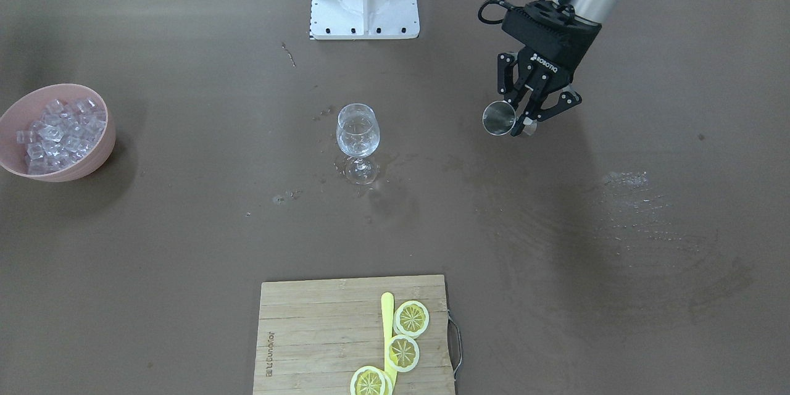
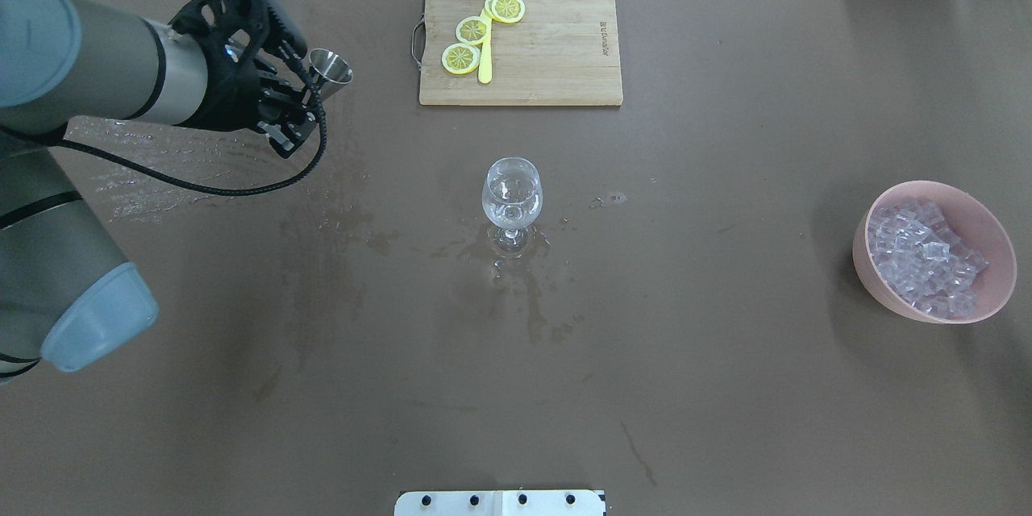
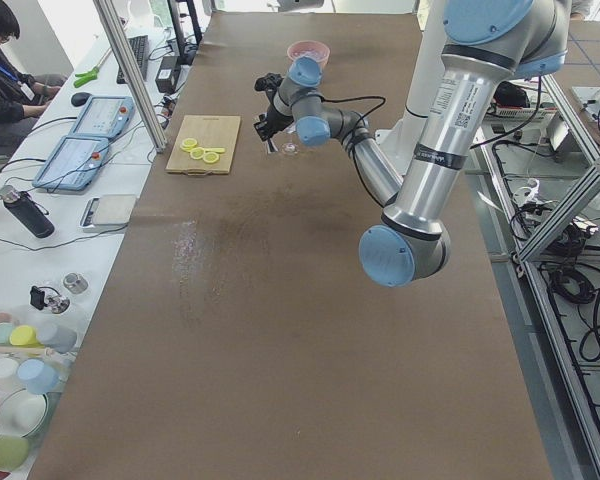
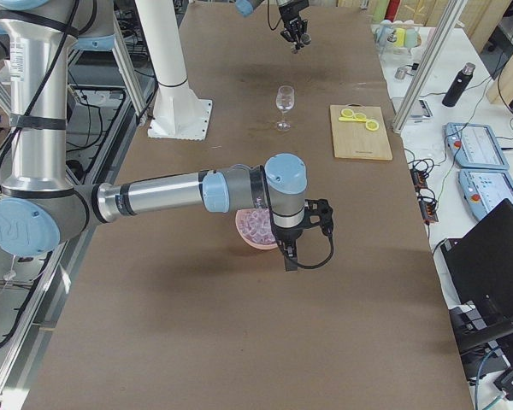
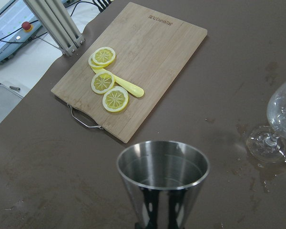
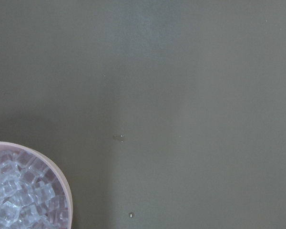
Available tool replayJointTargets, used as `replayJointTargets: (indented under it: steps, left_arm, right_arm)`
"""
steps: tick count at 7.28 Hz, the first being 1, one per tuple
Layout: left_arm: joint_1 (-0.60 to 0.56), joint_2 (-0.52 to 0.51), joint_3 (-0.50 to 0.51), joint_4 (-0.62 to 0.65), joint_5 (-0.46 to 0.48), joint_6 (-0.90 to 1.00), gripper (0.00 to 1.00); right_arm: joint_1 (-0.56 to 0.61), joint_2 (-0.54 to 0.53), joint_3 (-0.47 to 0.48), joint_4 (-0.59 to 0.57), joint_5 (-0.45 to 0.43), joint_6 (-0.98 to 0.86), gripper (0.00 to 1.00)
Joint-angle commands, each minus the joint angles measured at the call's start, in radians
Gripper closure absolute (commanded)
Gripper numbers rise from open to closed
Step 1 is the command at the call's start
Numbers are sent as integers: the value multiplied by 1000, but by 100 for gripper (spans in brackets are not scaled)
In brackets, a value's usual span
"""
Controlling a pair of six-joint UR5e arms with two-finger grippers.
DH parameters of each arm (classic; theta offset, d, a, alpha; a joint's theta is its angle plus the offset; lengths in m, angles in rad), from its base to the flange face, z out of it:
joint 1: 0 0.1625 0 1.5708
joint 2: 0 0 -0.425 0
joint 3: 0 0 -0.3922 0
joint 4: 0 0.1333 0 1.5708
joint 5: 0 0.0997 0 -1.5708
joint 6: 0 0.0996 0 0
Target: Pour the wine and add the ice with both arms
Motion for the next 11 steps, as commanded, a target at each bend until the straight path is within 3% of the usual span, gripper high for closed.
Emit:
replayJointTargets:
  steps: [1,3,5,8,11]
  left_arm:
    - [-1,160,107,-426,-5,-98,100]
    - [-1,252,281,-832,2,-213,100]
    - [-1,272,429,-1144,47,-335,100]
    - [7,263,627,-1388,193,-351,100]
    - [14,254,647,-1408,343,-360,100]
  right_arm:
    - [0,0,4,0,0,0,0]
    - [0,0,4,0,-1,0,0]
    - [0,0,7,2,-1,0,0]
    - [2,-2,11,2,-3,0,0]
    - [2,-3,19,0,-3,0,0]
